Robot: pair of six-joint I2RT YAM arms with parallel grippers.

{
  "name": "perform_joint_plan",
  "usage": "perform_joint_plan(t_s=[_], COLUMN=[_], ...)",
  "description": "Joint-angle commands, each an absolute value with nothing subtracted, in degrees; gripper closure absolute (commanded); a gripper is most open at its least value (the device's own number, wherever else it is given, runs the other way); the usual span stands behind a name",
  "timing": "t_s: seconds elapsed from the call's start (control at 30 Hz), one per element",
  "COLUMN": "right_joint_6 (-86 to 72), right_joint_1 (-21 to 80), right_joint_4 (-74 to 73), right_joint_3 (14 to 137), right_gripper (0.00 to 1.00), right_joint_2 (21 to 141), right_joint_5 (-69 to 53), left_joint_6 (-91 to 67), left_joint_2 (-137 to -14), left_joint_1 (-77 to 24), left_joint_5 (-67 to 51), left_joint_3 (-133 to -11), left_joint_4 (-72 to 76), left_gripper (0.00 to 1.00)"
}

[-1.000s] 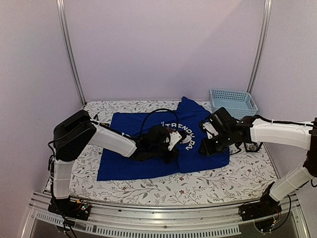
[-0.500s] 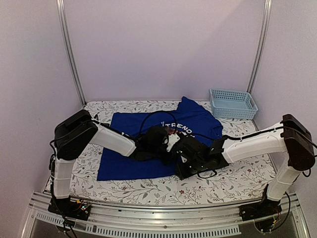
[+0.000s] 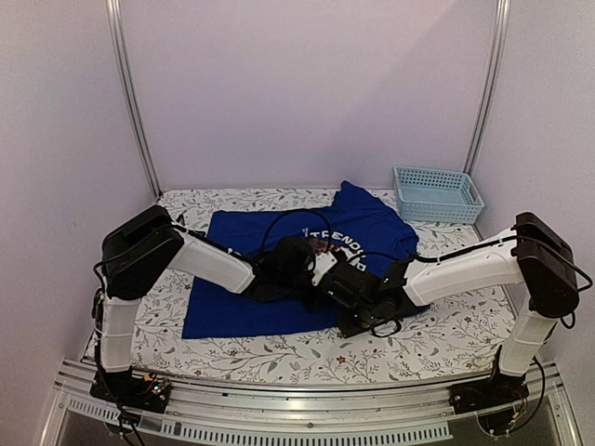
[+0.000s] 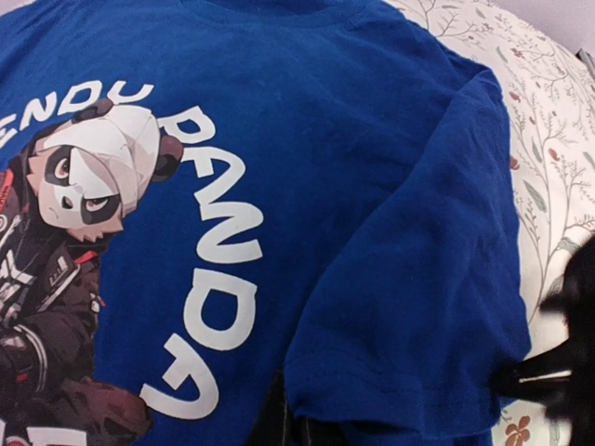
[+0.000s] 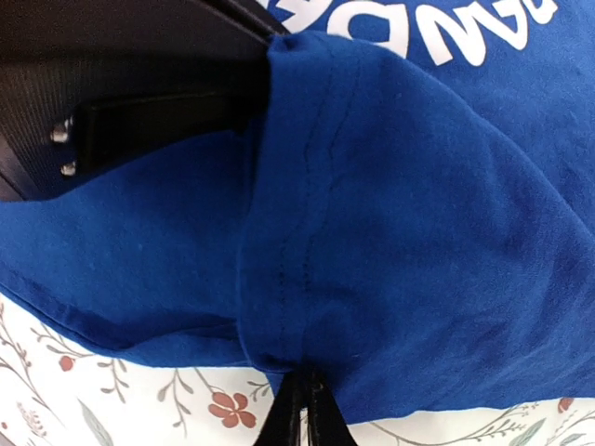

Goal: Pin the brooch onto the clothing
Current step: Smooth out the crumpled clothing at the center of the board.

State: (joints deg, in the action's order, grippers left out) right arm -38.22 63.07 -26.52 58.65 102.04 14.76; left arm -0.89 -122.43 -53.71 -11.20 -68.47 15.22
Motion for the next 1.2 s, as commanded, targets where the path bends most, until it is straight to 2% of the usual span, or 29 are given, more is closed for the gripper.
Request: perform_joint_plan(t_s=[0.0,0.27,0.47,0.7,0.83,0.97,1.13,1.17], right_joint_6=[-40.6,-39.2,-31.2,-28.2,-28.5,-28.8,-29.9,-30.0], right_joint_1=[63.5,63.2,63.4,63.4,63.4,63.4,63.4,63.4], right_joint_4=[-30.7,-31.8,-20.8,-26.6,-30.1,-30.0,-31.4,-31.6], right_joint_3=[59.6,59.2,56.3,60.9,61.6,61.7,62.1,62.1], right_gripper=[1.0,1.0,0.81,0.74,0.73,0.77,0.99,1.0], right_joint_2=[102.0,97.4,95.7,101.5,104.1,105.3,106.3,106.1], right_joint_5=[18.3,16.5,6.0,9.4,11.0,11.5,15.0,15.2], left_joint_6=[-0.4,-0.1,-0.1,-0.1,-0.1,-0.1,-0.1,0.7], left_joint_2=[-120.5,-116.9,-116.9,-117.2,-117.4,-117.9,-117.8,-117.6], left_joint_1=[-53.5,-53.6,-53.7,-53.7,-53.8,-53.7,-53.7,-53.7], left_joint_5=[-12.1,-14.0,-13.8,-14.0,-14.1,-14.2,-14.5,-14.6], left_joint_3=[-67.7,-64.7,-64.3,-64.5,-64.8,-65.2,-65.4,-65.2], left_joint_4=[15.0,16.5,16.4,16.1,16.2,16.2,15.4,15.4], left_gripper=[1.0,1.0,1.0,1.0,1.0,1.0,1.0,1.0])
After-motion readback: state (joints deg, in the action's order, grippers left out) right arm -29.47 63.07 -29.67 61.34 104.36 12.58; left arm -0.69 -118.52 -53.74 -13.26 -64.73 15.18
